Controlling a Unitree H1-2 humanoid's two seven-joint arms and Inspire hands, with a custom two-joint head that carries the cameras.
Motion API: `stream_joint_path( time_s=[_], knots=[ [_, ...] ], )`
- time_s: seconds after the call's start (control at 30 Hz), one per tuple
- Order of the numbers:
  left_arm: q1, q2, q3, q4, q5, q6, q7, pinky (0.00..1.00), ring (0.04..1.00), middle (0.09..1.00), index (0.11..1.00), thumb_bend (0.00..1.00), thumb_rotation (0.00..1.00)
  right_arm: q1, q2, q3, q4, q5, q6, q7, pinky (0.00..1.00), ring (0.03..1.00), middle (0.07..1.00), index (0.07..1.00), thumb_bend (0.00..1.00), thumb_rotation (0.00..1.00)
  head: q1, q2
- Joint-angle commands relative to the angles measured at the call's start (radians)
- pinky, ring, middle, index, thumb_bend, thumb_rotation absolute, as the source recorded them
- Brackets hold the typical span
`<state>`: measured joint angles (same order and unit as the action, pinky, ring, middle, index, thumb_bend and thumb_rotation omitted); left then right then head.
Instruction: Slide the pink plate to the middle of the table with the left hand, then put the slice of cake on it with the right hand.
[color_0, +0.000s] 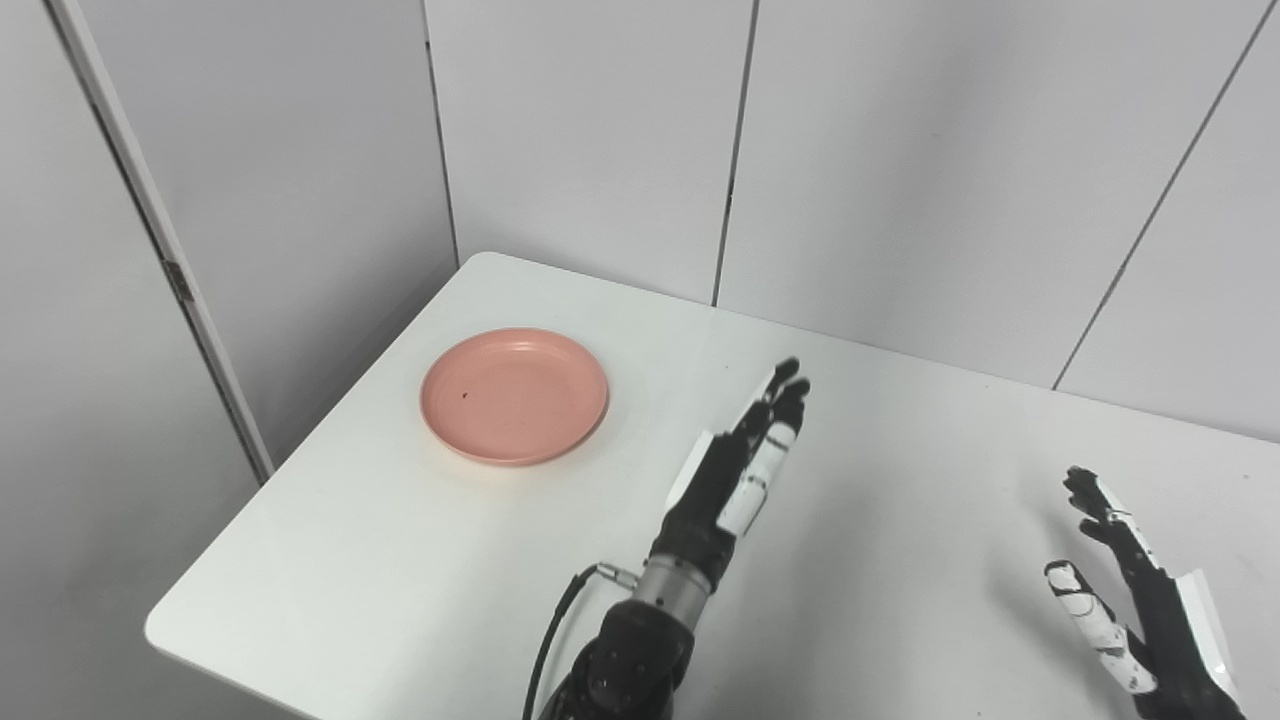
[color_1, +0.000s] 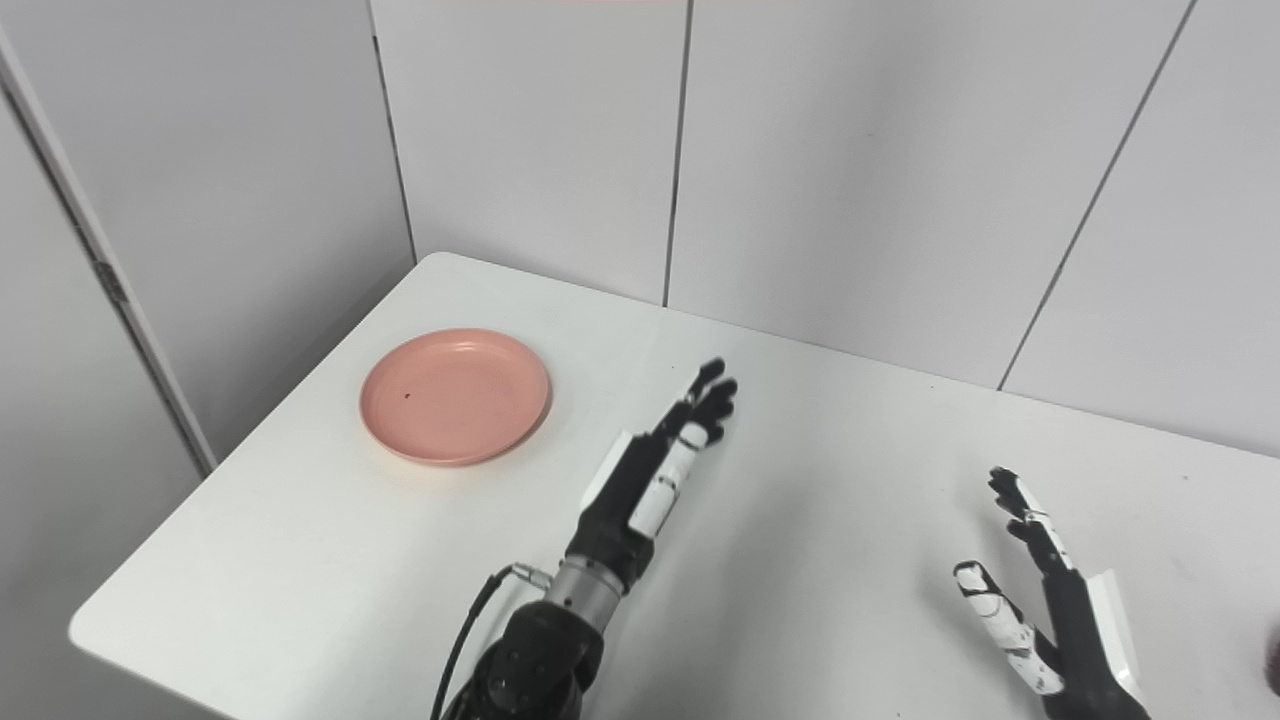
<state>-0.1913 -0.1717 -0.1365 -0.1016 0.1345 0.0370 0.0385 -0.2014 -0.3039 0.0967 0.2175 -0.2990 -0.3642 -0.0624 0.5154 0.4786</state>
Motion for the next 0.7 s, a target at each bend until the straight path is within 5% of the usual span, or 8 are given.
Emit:
stream_joint_path(
  time_s=[0.0, 0.37, 0.67],
  knots=[
    [-0.046, -0.035, 0.008, -0.065, -0.005, 0.011, 0.023, 0.95, 0.944, 0.95, 0.945, 0.43, 1.0, 0.077, 0.002, 0.007, 0.101, -0.003, -0.049, -0.006, 0.85, 0.882, 0.891, 0.9, 0.37, 1.0, 0.003, -0.001],
    [-0.132, -0.015, 0.122, -0.253, -0.03, 0.089, 0.084, 0.99, 0.932, 0.954, 0.948, 0.41, 1.0, 0.059, -0.018, 0.002, 0.147, 0.025, -0.055, 0.018, 0.88, 0.898, 0.905, 0.913, 0.36, 1.0, 0.018, -0.013],
    [-0.227, 0.01, 0.239, -0.301, -0.035, 0.121, 0.152, 0.98, 0.945, 0.962, 0.955, 0.42, 1.0, 0.061, -0.032, -0.004, 0.147, 0.03, -0.039, 0.026, 0.88, 0.901, 0.908, 0.915, 0.37, 1.0, 0.013, -0.018]
  ],
)
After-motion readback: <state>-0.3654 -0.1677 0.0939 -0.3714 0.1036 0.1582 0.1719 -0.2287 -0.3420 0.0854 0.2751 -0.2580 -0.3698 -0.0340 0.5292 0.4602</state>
